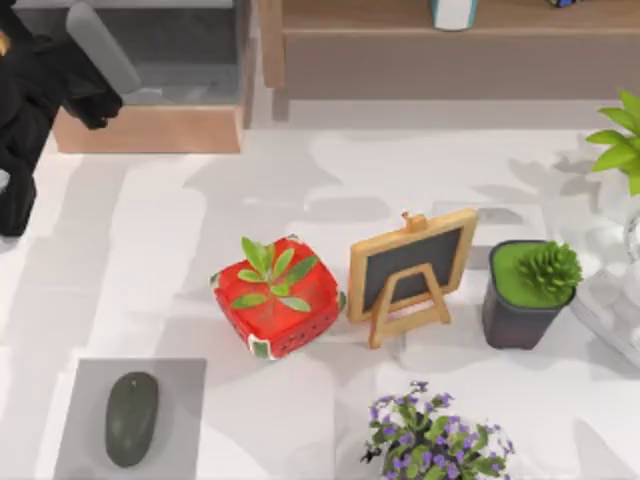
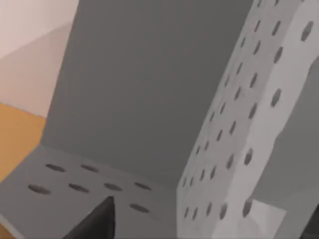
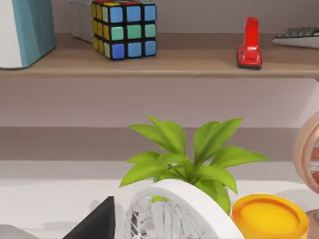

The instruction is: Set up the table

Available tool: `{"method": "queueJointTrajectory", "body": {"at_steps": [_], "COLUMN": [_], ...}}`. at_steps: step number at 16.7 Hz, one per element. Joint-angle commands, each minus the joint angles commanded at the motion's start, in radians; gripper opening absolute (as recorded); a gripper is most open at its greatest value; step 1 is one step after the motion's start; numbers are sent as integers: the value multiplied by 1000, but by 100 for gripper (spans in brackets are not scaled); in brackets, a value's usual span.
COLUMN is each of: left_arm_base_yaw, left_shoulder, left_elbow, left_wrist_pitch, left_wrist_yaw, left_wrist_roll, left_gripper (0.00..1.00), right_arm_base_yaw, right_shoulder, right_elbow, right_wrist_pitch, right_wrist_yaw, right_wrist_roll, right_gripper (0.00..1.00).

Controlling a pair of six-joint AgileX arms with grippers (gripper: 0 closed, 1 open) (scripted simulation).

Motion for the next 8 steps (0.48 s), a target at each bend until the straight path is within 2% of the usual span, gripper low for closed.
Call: {"method": "queueJointTrajectory", "body": {"at_steps": [4,8], "left_arm_base_yaw": [-283,-522], "left_shoulder": [-27,17], "left_elbow": [21,151], "left_wrist_pitch": [-90,-210], "left_wrist_yaw": [-162,-341], "left_wrist_roll": [-226,-476], "left_gripper": [100,100], "right_arm_base_yaw": [0,0], "right_shoulder": [0,0], "right_elbow": [0,0], "right_wrist_pitch": [0,0], "right_wrist_yaw": [0,0], "right_wrist_roll": [0,0], "right_gripper": [100,100]}}
